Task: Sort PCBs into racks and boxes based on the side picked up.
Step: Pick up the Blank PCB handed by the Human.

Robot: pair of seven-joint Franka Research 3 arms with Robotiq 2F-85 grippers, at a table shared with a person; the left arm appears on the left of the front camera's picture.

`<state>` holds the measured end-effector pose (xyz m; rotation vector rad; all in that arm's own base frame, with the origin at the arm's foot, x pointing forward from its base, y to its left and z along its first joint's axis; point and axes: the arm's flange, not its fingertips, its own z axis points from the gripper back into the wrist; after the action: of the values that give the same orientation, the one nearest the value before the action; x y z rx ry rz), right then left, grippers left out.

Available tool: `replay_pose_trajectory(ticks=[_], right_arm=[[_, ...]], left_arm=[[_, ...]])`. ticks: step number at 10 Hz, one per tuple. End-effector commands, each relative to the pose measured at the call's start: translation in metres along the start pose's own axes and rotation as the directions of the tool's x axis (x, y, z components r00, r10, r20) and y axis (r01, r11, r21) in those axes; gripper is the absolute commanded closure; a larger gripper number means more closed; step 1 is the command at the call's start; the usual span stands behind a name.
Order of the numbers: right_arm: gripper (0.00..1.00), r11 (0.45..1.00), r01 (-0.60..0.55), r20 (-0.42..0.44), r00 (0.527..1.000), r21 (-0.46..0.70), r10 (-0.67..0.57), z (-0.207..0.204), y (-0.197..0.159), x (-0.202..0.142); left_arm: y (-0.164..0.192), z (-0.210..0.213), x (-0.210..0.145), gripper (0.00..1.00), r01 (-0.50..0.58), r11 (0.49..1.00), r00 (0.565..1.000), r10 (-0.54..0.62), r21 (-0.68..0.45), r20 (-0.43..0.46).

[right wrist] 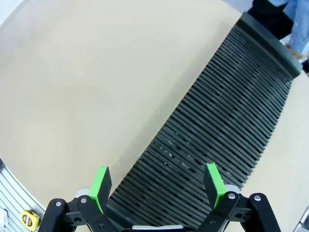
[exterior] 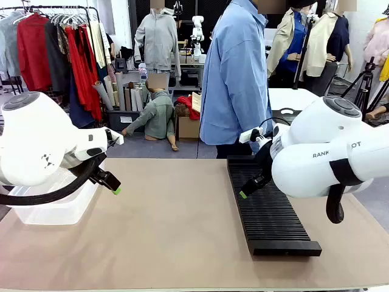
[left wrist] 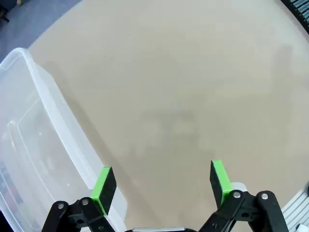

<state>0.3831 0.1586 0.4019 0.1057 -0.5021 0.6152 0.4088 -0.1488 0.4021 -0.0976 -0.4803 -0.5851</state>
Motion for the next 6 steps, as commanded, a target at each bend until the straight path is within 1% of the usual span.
replay_pose_trajectory(ticks=[1, 6], right_arm=[[0.0, 1.0, 0.005, 0.001, 1.0, 0.0, -0.005, 0.0022, -0.0004, -0.0004], [0.0, 1.0, 0.005, 0.001, 1.0, 0.0, -0.005, 0.0022, -0.0004, -0.0004]], left_arm=[[0.0012, 0.0021, -0.0002, 0.0, -0.002, 1.0, 1.0, 0.002, -0.002, -0.003], [0.0012, 0.0021, -0.0002, 0.0, -0.002, 1.0, 1.0, 0.002, -0.002, -0.003]])
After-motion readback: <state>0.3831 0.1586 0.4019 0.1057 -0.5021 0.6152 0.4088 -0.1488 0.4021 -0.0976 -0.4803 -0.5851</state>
